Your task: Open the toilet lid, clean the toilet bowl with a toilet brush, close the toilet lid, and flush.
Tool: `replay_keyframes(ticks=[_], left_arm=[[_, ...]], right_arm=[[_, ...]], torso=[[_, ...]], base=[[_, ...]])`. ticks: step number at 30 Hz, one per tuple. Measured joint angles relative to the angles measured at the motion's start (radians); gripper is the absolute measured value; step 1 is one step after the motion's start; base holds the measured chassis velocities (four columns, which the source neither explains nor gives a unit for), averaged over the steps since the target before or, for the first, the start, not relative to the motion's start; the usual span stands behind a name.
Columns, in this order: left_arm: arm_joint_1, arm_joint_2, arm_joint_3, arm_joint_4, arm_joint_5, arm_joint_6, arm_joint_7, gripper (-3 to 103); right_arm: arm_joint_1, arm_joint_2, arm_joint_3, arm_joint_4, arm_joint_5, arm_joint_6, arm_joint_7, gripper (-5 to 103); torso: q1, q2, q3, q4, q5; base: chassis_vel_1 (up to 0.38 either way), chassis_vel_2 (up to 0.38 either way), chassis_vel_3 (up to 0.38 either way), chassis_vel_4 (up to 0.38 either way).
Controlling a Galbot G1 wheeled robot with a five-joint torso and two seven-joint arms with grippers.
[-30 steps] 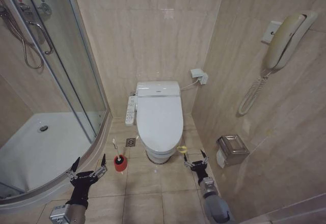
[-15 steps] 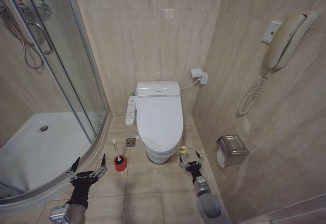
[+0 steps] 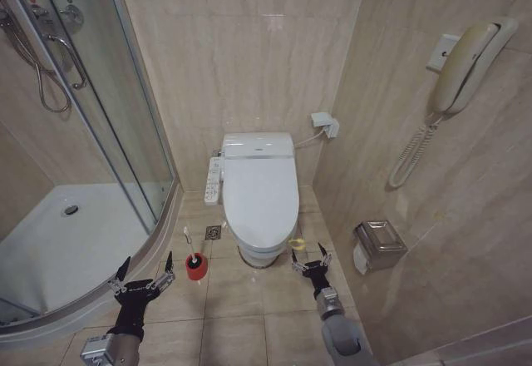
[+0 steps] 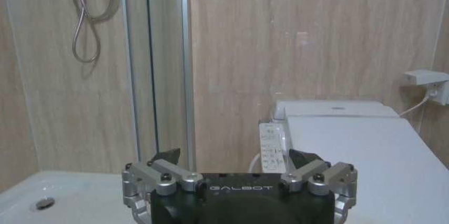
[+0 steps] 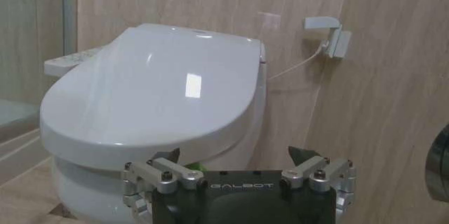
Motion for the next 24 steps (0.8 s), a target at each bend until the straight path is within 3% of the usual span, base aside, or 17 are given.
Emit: replay_keyframes(ticks=[13,24], left_arm=[[0.000,0.000,0.000,0.000,0.000,0.000,0.000,100],[0.000,0.000,0.000,0.000,0.000,0.000,0.000,100]], right_arm=[[-0.014,0.000,0.004,0.007,0.008,0.010,0.001,100],[-0.031,-0.018,0.019,0.005,0.006,0.069,0.045,100]], torso=[[0.000,0.000,0.000,-0.0001,0.0000],[0.000,0.000,0.000,-0.0002,0.0001]], base=[[-0.055,0.048,0.059,-0.046],[-0.065,0.081,0.072,-0.068]])
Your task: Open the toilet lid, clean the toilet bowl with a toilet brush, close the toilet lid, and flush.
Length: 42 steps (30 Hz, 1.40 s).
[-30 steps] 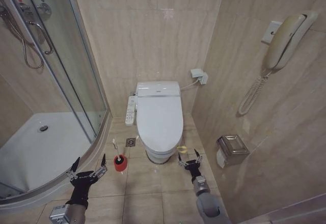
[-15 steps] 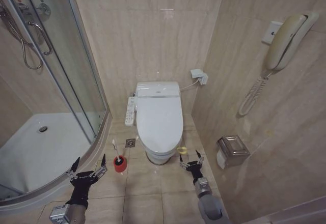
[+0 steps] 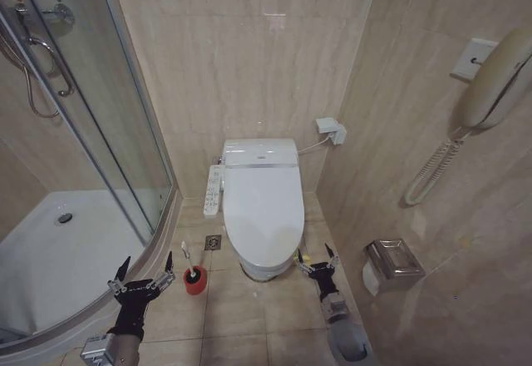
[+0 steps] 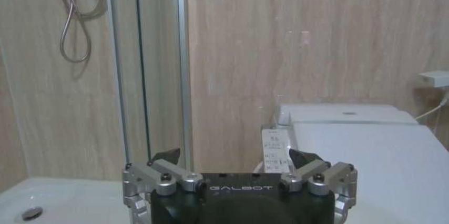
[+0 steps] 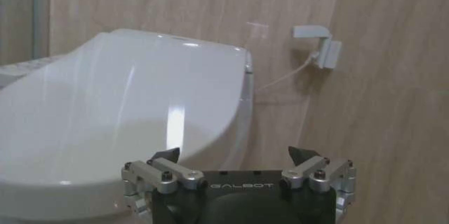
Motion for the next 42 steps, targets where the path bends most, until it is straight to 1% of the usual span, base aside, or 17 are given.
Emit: replay_keyframes(ticks=[8,13,30,42], left_arm=[[0.000,0.000,0.000,0.000,0.000,0.000,0.000,100],[0.000,0.000,0.000,0.000,0.000,0.000,0.000,100],[0.000,0.000,0.000,0.000,0.000,0.000,0.000,100],[0.000,0.000,0.000,0.000,0.000,0.000,0.000,100]], right_arm=[[-0.020,0.001,0.001,-0.007,-0.030,-0.002,0.025,100],[-0.024,0.016,-0.003,-0.048,-0.051,-0.002,0.031,100],[0.038,0.027,0.002,-0.141,-0.111,-0.004,0.052,100],[0.104,0.039,0.008,-0.245,-0.176,0.005,0.089,100]], torso=[[-0.001,0.000,0.000,0.0003,0.0000],[0.000,0.000,0.000,0.0002,0.0000],[0.000,0.000,0.000,0.0002,-0.0001],[0.000,0.000,0.000,0.0000,-0.0001]], base=[[0.008,-0.001,-0.003,0.003],[0.000,0.000,0.000,0.000],[0.000,0.000,0.000,0.000],[0.000,0.000,0.000,0.000]])
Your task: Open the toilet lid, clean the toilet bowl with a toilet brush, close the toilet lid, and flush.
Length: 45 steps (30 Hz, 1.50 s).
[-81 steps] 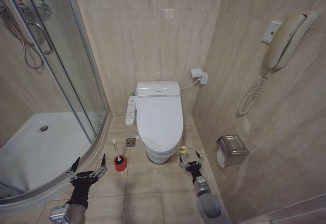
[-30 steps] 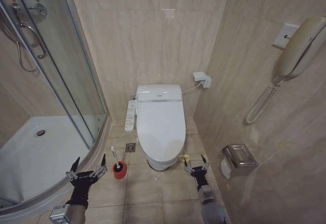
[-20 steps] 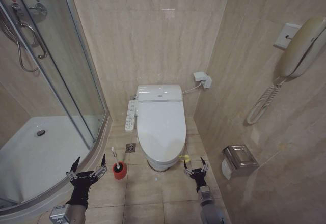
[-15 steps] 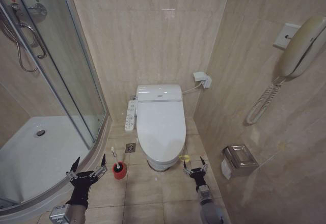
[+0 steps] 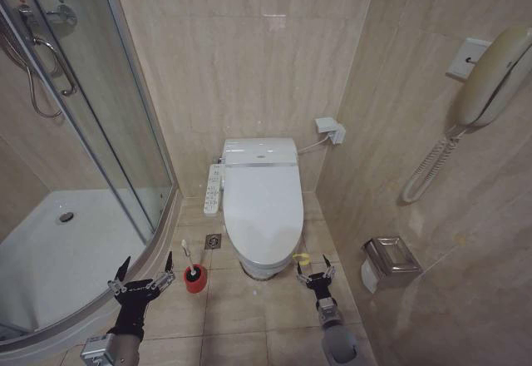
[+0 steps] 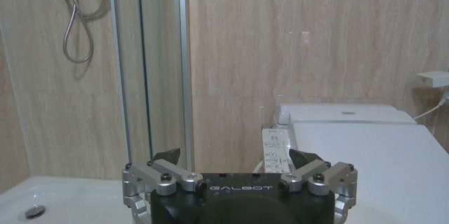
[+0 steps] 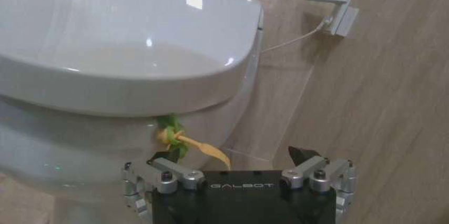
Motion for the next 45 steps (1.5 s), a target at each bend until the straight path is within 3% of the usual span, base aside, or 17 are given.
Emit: replay_keyframes(ticks=[15,42,43,45], left_arm=[[0.000,0.000,0.000,0.000,0.000,0.000,0.000,100],[0.000,0.000,0.000,0.000,0.000,0.000,0.000,100],[0.000,0.000,0.000,0.000,0.000,0.000,0.000,100],[0.000,0.000,0.000,0.000,0.000,0.000,0.000,100]], right_arm=[[0.075,0.008,0.018,-0.128,-0.095,0.037,0.058,100],[0.122,-0.002,0.025,-0.183,-0.101,0.033,0.082,100],[0.119,-0.004,0.026,-0.177,-0.101,0.032,0.072,80],[0.113,-0.005,0.025,-0.166,-0.101,0.026,0.059,80]], torso=[[0.000,0.000,0.000,0.0002,0.0000],[0.000,0.000,0.000,0.0001,0.0001],[0.000,0.000,0.000,0.0002,0.0000],[0.000,0.000,0.000,0.0002,0.0001]], base=[[0.000,0.000,0.000,0.000],[0.000,0.000,0.000,0.000],[0.000,0.000,0.000,0.000],[0.000,0.000,0.000,0.000]])
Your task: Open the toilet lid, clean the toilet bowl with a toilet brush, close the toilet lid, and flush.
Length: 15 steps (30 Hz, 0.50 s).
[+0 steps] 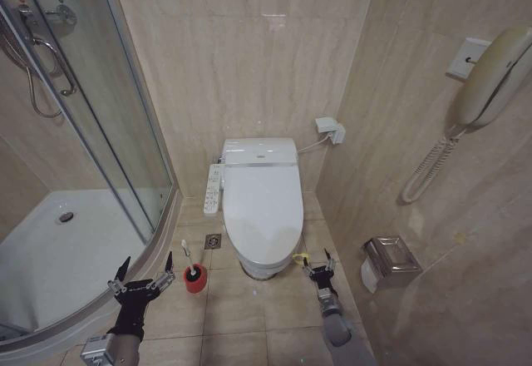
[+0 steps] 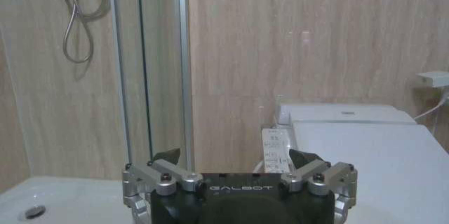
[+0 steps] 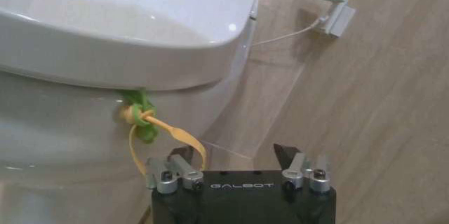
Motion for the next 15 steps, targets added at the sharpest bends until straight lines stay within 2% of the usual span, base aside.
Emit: replay_keyframes(ticks=[5,6,13,14,15], left_arm=[[0.000,0.000,0.000,0.000,0.000,0.000,0.000,100],[0.000,0.000,0.000,0.000,0.000,0.000,0.000,100],[0.000,0.000,0.000,0.000,0.000,0.000,0.000,100],[0.000,0.000,0.000,0.000,0.000,0.000,0.000,100],[0.000,0.000,0.000,0.000,0.000,0.000,0.000,100]], right_arm=[[-0.013,0.006,-0.001,0.025,0.000,-0.005,-0.024,80],[-0.013,0.006,-0.001,0.026,0.000,-0.005,-0.026,53],[-0.027,0.006,-0.001,0.052,0.003,-0.008,-0.040,53],[-0.033,0.005,-0.001,0.064,0.005,-0.008,-0.045,27],[-0.038,0.005,0.000,0.074,0.008,-0.008,-0.050,27]], torso=[[0.000,0.000,0.000,0.0001,0.0001],[0.000,0.000,0.000,0.0001,0.0001],[0.000,0.000,0.000,0.0000,0.0000],[0.000,0.000,0.000,0.0001,0.0000],[0.000,0.000,0.000,0.0000,0.0001]], base=[[0.000,0.000,0.000,0.000],[0.000,0.000,0.000,0.000],[0.000,0.000,0.000,0.000],[0.000,0.000,0.000,0.000],[0.000,0.000,0.000,0.000]])
